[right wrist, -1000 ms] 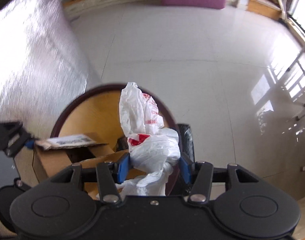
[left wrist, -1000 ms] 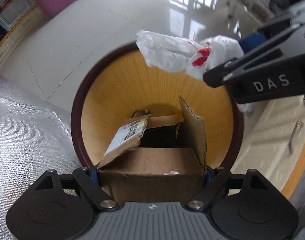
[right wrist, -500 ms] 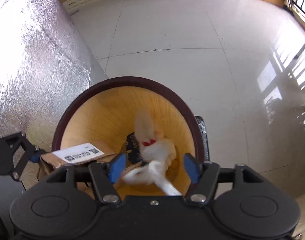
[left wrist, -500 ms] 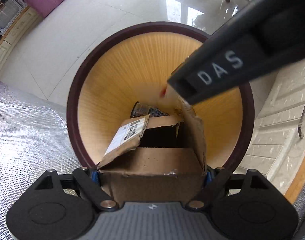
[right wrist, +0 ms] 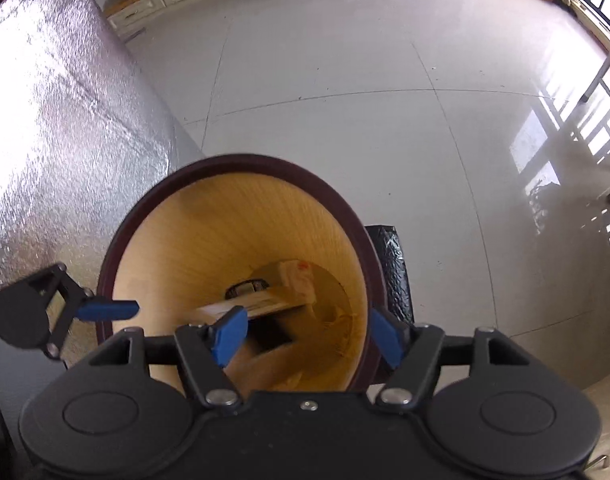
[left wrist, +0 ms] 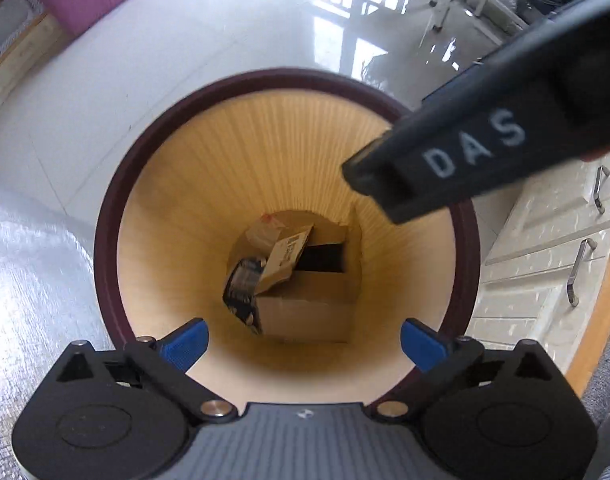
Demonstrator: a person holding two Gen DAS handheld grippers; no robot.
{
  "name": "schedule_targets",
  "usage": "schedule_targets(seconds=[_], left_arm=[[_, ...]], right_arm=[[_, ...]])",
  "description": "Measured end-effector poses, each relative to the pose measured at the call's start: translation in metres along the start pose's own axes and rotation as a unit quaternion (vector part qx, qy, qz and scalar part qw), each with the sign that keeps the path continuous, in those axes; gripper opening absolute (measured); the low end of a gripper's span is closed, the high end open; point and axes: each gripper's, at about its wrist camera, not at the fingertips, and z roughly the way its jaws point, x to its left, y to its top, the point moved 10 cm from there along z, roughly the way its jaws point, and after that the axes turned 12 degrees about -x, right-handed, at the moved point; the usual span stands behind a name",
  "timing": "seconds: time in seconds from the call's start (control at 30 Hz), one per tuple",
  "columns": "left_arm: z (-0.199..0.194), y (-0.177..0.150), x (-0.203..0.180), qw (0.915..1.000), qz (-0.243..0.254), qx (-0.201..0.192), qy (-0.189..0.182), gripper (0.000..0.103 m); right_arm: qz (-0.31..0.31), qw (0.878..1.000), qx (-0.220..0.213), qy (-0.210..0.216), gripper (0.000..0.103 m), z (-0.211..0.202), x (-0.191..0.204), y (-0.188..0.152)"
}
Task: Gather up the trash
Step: 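Open the right tool dropping the bag while the left tool releases the cardboard box, then raise both tools from the wastebasket back toward the table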
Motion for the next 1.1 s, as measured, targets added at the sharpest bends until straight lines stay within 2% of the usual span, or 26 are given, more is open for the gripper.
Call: schedule_targets(seconds=[0.2, 0.33, 0.63, 0.73, 0.9, 1.1], left_arm=[[-0.003, -0.007, -0.014, 0.9997, 0.009, 0.015, -0.019, 0.103], [-0.006, -0.008, -0.016, 0.9995, -0.002, 0.017, -0.025, 0.103], [-0.020, -0.011, -0.017, 0.9986, -0.049, -0.010, -0.016, 0.103], [-0.029, -0.011, -0.014, 0.9974, -0.068, -0.024, -0.009, 0.103], [-0.049, -0.011, -0.009, 0.9937, -0.101, -0.046, 0.015, 0.103], [-0.073, -0.015, -0.012, 0.9878, -0.138, -0.068, 0.028, 0.103]], right_arm=[[-0.014, 1.000, 0.004, 0.002, 0.069, 0.001, 0.002, -0.003], [-0.030, 0.999, 0.008, 0.010, 0.069, -0.002, 0.004, -0.010], [-0.031, 0.999, -0.007, 0.018, 0.070, -0.019, -0.001, -0.015], [-0.032, 0.999, -0.016, 0.021, 0.076, -0.029, -0.004, -0.014], [-0.035, 0.998, -0.036, 0.025, 0.098, -0.049, -0.005, -0.013], [-0.036, 0.997, -0.067, 0.018, 0.103, -0.077, -0.012, -0.011]])
